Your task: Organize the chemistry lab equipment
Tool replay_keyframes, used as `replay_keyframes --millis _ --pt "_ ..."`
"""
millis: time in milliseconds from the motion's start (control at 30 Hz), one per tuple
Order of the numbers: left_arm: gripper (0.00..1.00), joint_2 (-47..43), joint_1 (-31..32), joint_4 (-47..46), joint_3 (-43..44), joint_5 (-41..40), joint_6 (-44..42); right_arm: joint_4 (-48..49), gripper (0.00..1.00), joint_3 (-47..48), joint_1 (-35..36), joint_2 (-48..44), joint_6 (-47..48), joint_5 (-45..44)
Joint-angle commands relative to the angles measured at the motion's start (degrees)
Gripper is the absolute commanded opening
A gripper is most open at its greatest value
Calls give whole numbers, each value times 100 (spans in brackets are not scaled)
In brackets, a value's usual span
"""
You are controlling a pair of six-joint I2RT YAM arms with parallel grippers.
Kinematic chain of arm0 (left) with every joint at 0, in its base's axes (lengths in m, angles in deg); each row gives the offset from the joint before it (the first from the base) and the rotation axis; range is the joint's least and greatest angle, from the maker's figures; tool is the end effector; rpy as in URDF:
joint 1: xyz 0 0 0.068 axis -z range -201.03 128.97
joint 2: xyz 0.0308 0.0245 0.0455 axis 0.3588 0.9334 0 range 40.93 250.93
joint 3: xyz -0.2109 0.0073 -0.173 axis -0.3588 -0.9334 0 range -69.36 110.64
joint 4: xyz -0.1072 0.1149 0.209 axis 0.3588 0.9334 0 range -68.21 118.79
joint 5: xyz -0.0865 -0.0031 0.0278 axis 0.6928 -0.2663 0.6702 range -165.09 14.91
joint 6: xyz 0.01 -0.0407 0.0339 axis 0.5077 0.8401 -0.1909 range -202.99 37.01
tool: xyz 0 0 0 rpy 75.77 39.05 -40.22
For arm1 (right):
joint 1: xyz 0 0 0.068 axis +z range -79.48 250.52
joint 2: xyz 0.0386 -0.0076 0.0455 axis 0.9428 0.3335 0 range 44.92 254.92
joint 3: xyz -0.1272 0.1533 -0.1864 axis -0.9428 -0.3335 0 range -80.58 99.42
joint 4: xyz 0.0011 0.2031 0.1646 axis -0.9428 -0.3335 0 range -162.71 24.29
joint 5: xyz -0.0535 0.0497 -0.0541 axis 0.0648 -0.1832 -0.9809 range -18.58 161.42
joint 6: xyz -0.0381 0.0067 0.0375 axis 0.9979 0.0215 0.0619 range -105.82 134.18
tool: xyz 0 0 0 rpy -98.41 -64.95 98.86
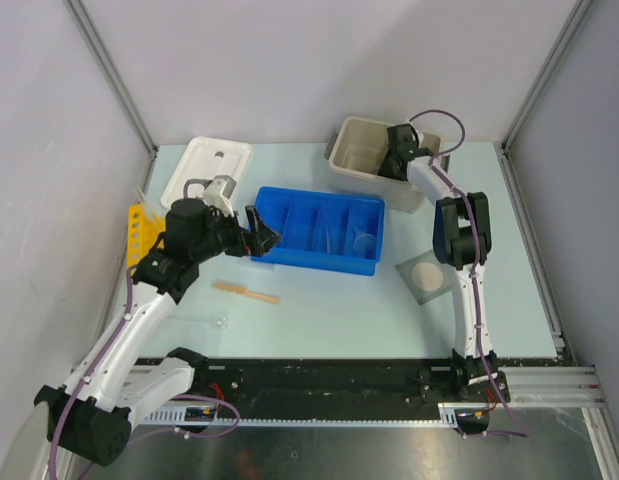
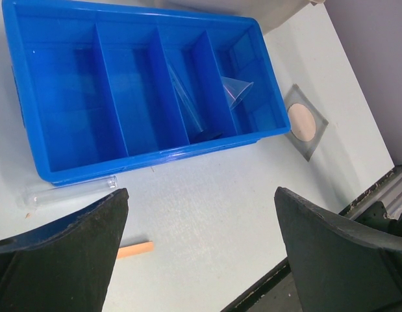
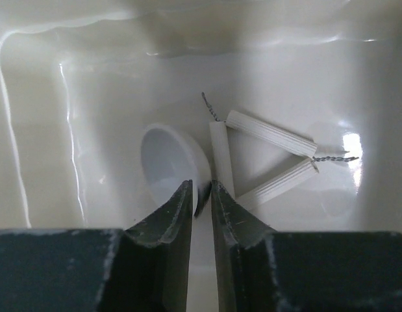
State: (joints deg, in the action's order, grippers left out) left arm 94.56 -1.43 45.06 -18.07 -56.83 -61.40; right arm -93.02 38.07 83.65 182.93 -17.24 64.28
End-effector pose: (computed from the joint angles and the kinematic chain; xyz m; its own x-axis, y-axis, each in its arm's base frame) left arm 0.1920 -0.0803 0.3295 -0.5937 -0.1594 -0.7887 0.3939 0.7971 -0.4577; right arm 0.5291 0.1189 0.1860 -0.6788 0.3728 -0.6327 0.2478 0.9273 0.2805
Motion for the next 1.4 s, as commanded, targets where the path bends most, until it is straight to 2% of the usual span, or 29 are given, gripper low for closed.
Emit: replay_keyframes --millis 0,100,267,400,533,633,767,1033,1267,1367 --pt "100 7 36 -133 39 63 39 -76 27 412 -42 -56 39 35" --pt "99 3 36 -133 36 53 32 -227 35 623 -46 -124 66 130" --pt "99 -7 36 -134 30 54 34 -464 41 975 -42 -429 214 239" --pt "100 26 40 -135 39 132 15 -572 50 1027 -45 -968 444 262" --pt "99 27 36 -136 29 164 -14 -756 53 719 -36 -1701 662 140" --pt "99 30 36 -136 29 156 -28 -694 55 57 -24 -2466 773 133" --pt "99 57 36 -130 29 156 -10 -587 56 -1283 -6 -3617 794 204" --pt "100 -6 40 -130 15 15 44 -244 58 -4887 238 -6236 275 206" --pt "99 36 36 -134 12 -107 111 -275 59 -6434 594 -7160 -86 94" --pt "100 -22 36 -131 10 -197 111 -52 59 -7021 357 -7354 -382 -30"
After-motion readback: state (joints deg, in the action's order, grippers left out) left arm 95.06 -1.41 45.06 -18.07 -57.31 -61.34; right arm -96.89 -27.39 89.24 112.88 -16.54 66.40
